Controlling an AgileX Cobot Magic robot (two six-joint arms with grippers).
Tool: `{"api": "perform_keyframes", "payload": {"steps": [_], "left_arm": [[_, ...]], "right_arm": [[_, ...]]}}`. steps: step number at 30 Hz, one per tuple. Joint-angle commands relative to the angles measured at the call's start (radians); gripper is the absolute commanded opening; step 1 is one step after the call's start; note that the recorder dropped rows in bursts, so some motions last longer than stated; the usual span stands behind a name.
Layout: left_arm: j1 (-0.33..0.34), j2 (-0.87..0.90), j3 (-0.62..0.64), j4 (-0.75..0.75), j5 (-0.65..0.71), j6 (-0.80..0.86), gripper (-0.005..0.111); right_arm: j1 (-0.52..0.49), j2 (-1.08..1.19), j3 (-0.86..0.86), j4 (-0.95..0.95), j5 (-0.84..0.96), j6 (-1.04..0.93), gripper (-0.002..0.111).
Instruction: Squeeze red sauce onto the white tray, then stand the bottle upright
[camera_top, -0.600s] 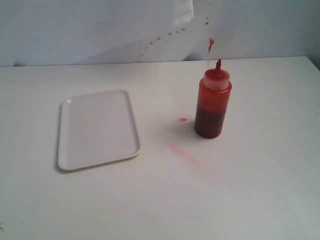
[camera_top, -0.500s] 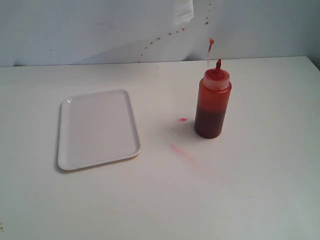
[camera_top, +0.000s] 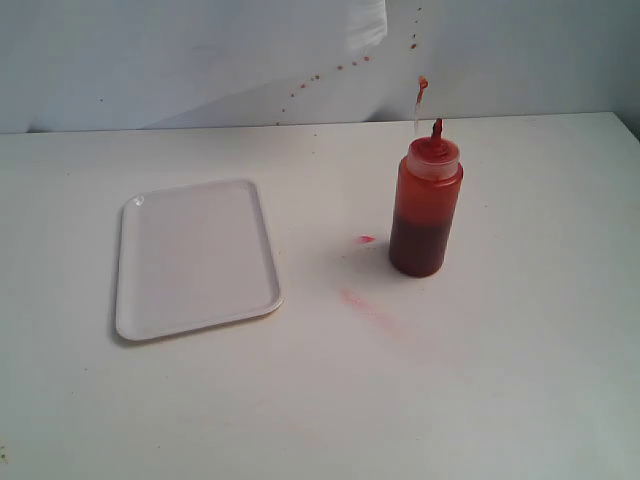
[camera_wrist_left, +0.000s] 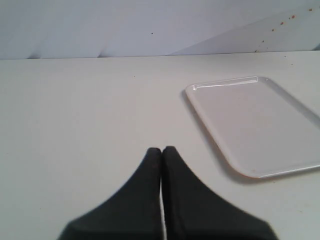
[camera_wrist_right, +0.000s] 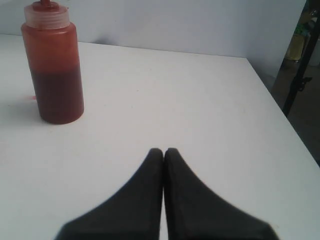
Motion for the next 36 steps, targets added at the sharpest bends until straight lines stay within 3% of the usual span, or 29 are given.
{"api": "perform_keyframes", "payload": {"steps": [1,4,7,11,14,16,20,22,28,32,36], "left_arm": [[-0.005,-0.004,0.005,0.003,-0.006,0.000,0.000],[-0.005,-0.004,0.005,0.003,-0.006,0.003,0.000],[-0.005,-0.004,0.005,0.143,-0.027,0.030,0.000],[-0.005,-0.004,0.005,0.084,-0.296,0.022,0.000],[-0.005,-0.004,0.005,-0.155,-0.456,-0.150,0.000],[-0.005,-0.004,0.005,-0.214,-0.545,-0.190,0.000],[-0.005,-0.004,0.005,-0.231,-0.798,-0.290,0.000],[-0.005,-0.004,0.005,-0.231,-0.856,-0.381,0.000],[-0.005,0.045,0.005,-0.225,-1.088,-0.451,0.000],[-0.005,0.241,-0.046,-0.097,-1.175,-0.540,0.000],[-0.005,0.570,-0.221,0.252,-1.201,-0.643,0.000]], "right_arm": [[-0.008,-0.007,0.004,0.006,-0.006,-0.003,0.000],[-0.008,-0.007,0.004,0.006,-0.006,-0.003,0.000],[-0.008,-0.007,0.004,0.006,-0.006,-0.003,0.000],[-0.008,-0.007,0.004,0.006,-0.006,-0.003,0.000],[-0.008,-0.007,0.004,0.006,-0.006,-0.003,0.000],[-0.008,-0.007,0.004,0.006,-0.006,-0.003,0.000],[-0.008,-0.007,0.004,0.006,-0.006,-0.003,0.000],[-0.008,-0.007,0.004,0.006,-0.006,-0.003,0.000],[-0.008,-0.007,0.004,0.006,-0.006,-0.003,0.000],[-0.008,-0.007,0.004,0.006,-0.006,-0.003,0.000],[-0.008,-0.007,0.004,0.006,-0.006,-0.003,0.000]]}}
